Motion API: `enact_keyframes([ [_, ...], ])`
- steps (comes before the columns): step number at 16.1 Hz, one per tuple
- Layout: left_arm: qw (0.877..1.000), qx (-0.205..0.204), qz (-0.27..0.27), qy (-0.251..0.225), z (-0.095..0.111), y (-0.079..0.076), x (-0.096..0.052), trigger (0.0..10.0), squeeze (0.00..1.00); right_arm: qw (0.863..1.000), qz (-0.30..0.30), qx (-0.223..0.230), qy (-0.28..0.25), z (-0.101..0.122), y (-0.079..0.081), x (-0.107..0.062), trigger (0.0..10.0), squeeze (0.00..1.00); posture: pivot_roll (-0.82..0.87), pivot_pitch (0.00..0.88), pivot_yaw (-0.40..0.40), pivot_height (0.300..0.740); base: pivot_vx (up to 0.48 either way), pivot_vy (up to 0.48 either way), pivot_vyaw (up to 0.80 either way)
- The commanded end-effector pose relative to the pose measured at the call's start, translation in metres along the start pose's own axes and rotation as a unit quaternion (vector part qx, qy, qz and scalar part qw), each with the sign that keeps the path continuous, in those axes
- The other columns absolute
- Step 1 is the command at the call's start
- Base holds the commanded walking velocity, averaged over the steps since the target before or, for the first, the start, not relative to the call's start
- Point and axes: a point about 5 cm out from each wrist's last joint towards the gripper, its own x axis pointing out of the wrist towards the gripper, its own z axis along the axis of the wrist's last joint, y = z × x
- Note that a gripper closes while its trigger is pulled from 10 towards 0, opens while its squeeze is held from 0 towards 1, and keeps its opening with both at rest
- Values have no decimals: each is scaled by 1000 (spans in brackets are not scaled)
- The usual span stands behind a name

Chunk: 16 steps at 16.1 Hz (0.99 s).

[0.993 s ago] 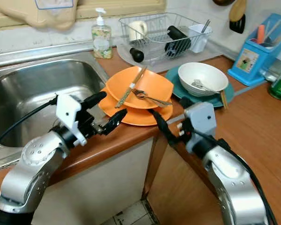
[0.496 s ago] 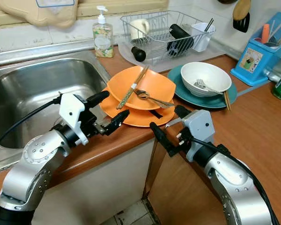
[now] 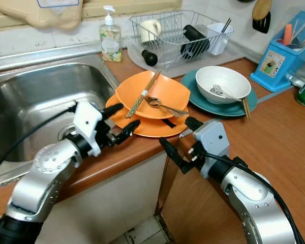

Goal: Kitchen organization

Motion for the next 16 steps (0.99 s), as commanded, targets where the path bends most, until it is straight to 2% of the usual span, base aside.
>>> enact_keyframes([
  [1, 1000, 11, 3, -2, 2, 1, 5, 4706, 0, 1000, 7, -6, -2, 3, 2, -1, 10000, 0, -157, 0, -4, 740, 0, 0, 0],
  [4, 1000, 11, 16, 0, 1, 2, 11, 4902, 0, 1000, 10, -10, 0, 3, 2, 1, 10000, 0, -161, 0, -9, 740, 0, 0, 0],
  [7, 1000, 13, 23, 0, 0, 4, 12, 4392, 0, 1000, 13, -14, 0, 4, 3, 2, 10000, 0, -166, 0, -3, 740, 0, 0, 0],
  [8, 1000, 16, 23, 3, -1, 5, 12, 3451, 0, 1000, 13, -15, 0, 4, 3, 2, 10000, 0, -166, 0, -3, 740, 0, 0, 0],
  [9, 1000, 18, 24, 4, -1, 5, 12, 3333, 0, 1000, 13, -15, -1, 4, 4, 2, 10000, 0, -166, 0, -3, 740, 0, 0, 0],
  [11, 999, 21, 33, 5, -1, 8, 11, 1804, 0, 1000, 14, -17, -1, 4, 4, 2, 10000, 0, -166, 0, -3, 740, 0, 0, 0],
  [12, 999, 21, 36, 4, -1, 9, 11, 706, 0, 1000, 15, -18, -1, 4, 4, 3, 10000, 0, -163, 0, -6, 740, 0, 0, 0],
  [16, 999, 22, 44, 3, -1, 10, 11, 0, 0, 1000, 16, -22, 0, 4, 4, 4, 10000, 0, -164, 0, -7, 740, 0, 0, 0],
])
